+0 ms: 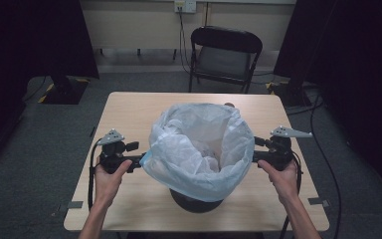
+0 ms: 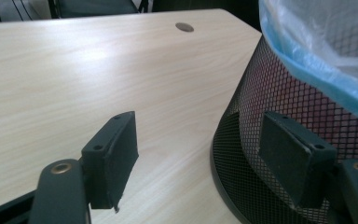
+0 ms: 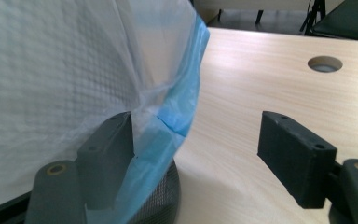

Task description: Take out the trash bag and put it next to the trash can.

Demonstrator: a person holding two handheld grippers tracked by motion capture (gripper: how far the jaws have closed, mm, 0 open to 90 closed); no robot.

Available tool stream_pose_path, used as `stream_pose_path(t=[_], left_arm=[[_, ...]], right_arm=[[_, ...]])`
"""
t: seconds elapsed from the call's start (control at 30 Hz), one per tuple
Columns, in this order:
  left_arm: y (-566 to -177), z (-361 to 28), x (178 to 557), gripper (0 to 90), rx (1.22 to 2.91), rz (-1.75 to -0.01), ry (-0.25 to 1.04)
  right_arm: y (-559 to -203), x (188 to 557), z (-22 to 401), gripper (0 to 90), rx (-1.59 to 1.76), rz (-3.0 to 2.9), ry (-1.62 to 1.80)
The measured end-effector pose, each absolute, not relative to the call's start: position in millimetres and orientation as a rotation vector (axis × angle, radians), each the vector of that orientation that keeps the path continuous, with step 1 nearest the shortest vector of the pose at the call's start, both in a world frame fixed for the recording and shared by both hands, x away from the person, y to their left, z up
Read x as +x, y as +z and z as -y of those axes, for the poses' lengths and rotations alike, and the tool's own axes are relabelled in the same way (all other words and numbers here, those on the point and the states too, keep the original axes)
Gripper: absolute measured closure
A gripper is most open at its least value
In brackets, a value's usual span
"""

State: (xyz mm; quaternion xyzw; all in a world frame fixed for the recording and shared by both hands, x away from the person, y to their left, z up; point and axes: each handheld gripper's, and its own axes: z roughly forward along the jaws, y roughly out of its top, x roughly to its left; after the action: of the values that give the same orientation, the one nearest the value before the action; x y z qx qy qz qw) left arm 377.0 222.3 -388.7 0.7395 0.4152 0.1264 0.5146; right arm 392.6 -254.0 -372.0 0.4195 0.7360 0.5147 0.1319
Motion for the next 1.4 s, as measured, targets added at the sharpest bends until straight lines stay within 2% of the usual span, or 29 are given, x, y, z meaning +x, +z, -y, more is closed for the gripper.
stream_pose_path(t=[0.17,0.23,0.4,0.5,0.57,0.67,0.73,0.83,0.93,1.03,1.07,1.13,1.17,1.23,1.3,1.33,1.4], left_arm=[[-375,-232,371,30.7,1.753,-0.950,0.319],[-369,-237,368,32.6,1.720,-0.955,0.326],[-350,-238,363,34.0,1.674,-0.909,0.339],[-340,-231,361,34.8,1.671,-0.858,0.318],[-332,-227,356,37.4,1.675,-0.854,0.358],[-319,-227,351,37.5,1.658,-0.828,0.382],[-311,-227,349,38.7,1.636,-0.810,0.383],[-298,-226,344,47.6,1.606,-0.762,0.371],[-283,-222,338,51.8,1.555,-0.742,0.391],[-271,-212,333,48.3,1.527,-0.672,0.349],[-266,-202,330,40.0,1.538,-0.670,0.372],[-265,-198,330,31.4,1.550,-0.664,0.356],[-265,-193,331,31.4,1.571,-0.666,0.344],[-267,-184,336,25.6,1.624,-0.683,0.322],[-271,-179,340,21.6,1.658,-0.692,0.335],[-273,-178,341,21.8,1.665,-0.700,0.336],[-278,-175,345,22.1,1.672,-0.702,0.314]], right_arm=[[-365,387,258,35.9,1.190,-2.052,1.512],[-361,386,261,42.2,1.172,-2.035,1.509],[-348,383,271,47.0,1.142,-1.962,1.587],[-336,380,273,47.1,1.088,-1.903,1.620],[-326,380,273,47.5,1.091,-1.922,1.610],[-312,380,273,40.8,1.107,-1.940,1.630],[-305,381,273,40.9,1.118,-1.940,1.655],[-294,377,270,40.5,1.101,-1.920,1.653],[-284,372,264,37.1,1.055,-1.961,1.698],[-279,369,254,33.2,1.018,-2.027,1.706],[-277,367,246,32.0,1.001,-2.074,1.692],[-277,366,239,31.6,0.991,-2.104,1.656],[-277,366,239,31.6,0.991,-2.104,1.656],[-279,366,235,33.2,0.997,-2.127,1.604],[-281,367,233,44.6,1.012,-2.138,1.574],[-282,367,232,46.6,1.020,-2.132,1.556],[-281,368,234,59.2,1.005,-2.152,1.602]])
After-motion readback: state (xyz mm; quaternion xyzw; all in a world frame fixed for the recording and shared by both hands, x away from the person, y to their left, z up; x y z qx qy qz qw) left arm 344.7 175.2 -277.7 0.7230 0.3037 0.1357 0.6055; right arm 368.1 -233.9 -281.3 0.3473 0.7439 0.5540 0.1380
